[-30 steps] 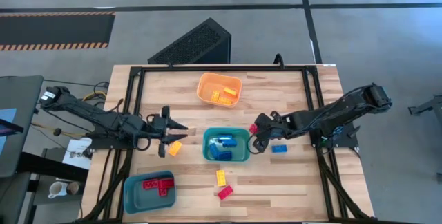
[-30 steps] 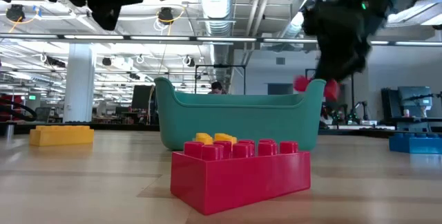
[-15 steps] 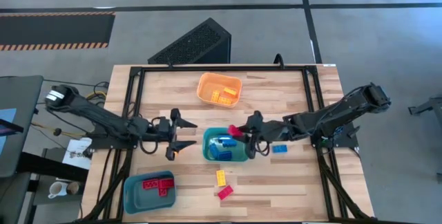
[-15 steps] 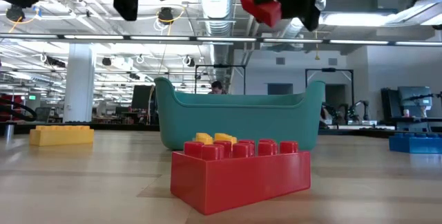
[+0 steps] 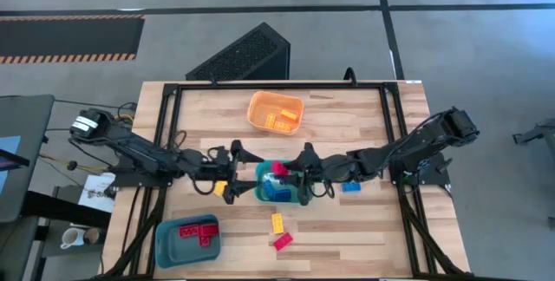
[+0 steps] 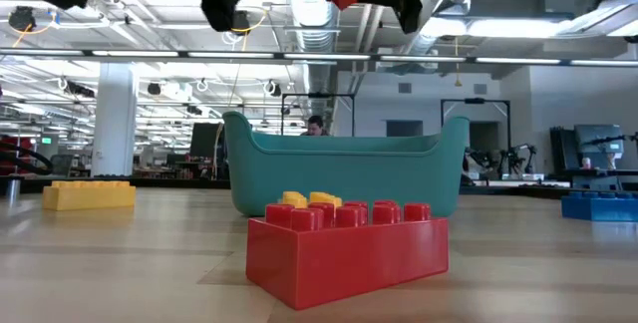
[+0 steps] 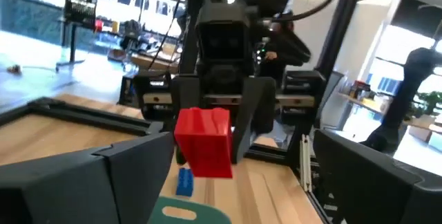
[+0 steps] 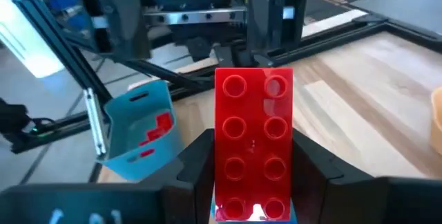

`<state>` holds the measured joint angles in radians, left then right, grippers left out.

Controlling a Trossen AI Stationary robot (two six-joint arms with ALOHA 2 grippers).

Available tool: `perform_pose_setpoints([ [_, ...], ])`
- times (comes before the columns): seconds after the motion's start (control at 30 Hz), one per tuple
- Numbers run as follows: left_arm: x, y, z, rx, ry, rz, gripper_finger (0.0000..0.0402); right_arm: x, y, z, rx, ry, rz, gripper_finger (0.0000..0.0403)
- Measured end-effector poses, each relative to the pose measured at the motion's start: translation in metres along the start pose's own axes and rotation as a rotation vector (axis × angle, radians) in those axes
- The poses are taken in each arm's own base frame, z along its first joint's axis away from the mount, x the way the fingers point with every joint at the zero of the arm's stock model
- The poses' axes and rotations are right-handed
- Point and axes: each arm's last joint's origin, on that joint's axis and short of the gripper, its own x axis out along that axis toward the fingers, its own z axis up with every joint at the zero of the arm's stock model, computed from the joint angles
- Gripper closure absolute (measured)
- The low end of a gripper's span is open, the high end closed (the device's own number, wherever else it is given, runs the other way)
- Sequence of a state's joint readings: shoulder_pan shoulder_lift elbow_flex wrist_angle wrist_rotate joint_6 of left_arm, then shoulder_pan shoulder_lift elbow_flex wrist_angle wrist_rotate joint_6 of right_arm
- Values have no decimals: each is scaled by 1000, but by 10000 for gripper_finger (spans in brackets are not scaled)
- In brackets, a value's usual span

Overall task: Sort & place blocks by color
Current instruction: Put the red game piece into the blue bin

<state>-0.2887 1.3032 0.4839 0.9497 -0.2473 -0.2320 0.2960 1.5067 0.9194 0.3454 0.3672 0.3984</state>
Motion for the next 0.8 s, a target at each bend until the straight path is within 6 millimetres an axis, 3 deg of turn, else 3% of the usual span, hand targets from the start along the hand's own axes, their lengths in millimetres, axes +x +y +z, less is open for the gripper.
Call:
perform_pose_setpoints([
  [0.27,20,8,-11,-61,53,4,58,25,19,3,-55,-7,24,244],
  [0.53,23,11,-11,-58,64,2,61,27,27,5,-93,9,35,243],
  [0.67,22,11,-9,-37,58,-5,106,26,28,5,-94,12,32,235],
  [0.8,22,10,-9,-20,60,-28,200,26,28,5,-94,20,27,236],
])
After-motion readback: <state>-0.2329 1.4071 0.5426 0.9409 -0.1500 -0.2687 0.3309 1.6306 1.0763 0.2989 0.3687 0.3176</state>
